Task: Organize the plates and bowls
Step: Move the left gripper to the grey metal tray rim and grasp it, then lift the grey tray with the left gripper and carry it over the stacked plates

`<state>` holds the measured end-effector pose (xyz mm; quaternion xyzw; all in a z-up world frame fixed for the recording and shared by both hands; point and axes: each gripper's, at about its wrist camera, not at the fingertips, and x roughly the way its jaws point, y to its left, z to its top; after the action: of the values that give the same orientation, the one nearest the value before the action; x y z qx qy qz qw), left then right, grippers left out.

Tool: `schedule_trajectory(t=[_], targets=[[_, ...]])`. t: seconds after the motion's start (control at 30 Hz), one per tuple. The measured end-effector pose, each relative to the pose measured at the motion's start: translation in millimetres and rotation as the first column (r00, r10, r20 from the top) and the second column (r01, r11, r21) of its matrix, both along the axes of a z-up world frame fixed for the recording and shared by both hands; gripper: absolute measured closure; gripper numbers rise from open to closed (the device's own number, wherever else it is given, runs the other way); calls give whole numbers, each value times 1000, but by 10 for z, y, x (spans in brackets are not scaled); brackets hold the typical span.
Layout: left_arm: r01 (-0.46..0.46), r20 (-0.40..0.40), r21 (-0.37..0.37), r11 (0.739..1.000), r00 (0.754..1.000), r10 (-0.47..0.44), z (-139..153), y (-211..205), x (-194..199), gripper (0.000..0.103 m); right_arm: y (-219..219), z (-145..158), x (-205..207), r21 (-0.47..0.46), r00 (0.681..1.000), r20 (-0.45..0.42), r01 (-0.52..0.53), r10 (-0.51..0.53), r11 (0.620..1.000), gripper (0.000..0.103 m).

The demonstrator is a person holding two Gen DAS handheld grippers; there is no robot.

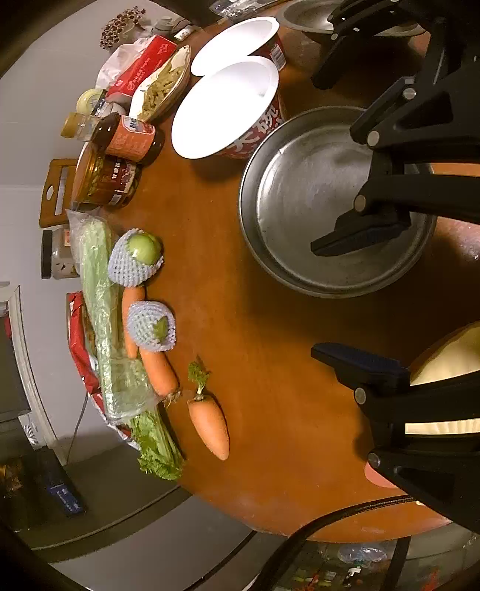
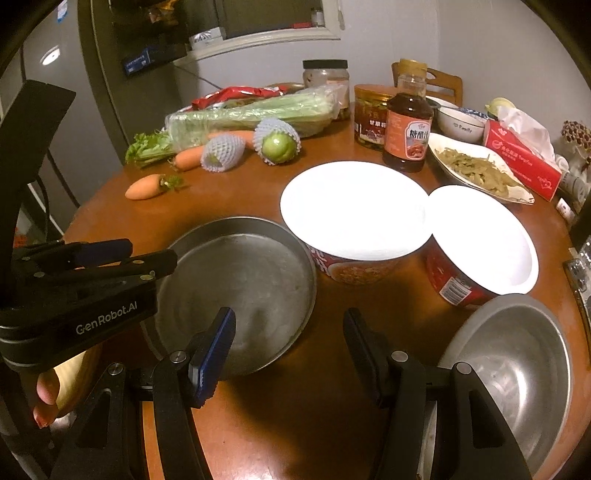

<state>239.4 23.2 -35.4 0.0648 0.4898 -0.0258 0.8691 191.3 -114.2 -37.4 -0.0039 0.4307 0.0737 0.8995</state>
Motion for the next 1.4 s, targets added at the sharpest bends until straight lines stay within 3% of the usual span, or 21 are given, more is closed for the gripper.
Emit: schedule_trajectory(t=[0.4, 0.67, 0.77, 1.4], targets=[[10, -83, -24, 1000, 997, -12, -167, -38, 107, 55, 89, -112, 224, -74, 998, -60, -5, 0, 997, 40], [10, -116, -83, 996, 993, -19, -198, 1, 124, 56, 125, -169, 241, 9, 995, -89, -34, 34, 999, 40], [19, -115, -109, 994, 993, -32, -185, 4, 106, 66, 118, -164, 223, 47, 995, -88, -40, 44, 998, 41], [2, 27, -108, 994, 1000, 1, 284, 193, -290, 66, 271, 221, -121, 79, 995, 53, -93, 88, 993, 42]])
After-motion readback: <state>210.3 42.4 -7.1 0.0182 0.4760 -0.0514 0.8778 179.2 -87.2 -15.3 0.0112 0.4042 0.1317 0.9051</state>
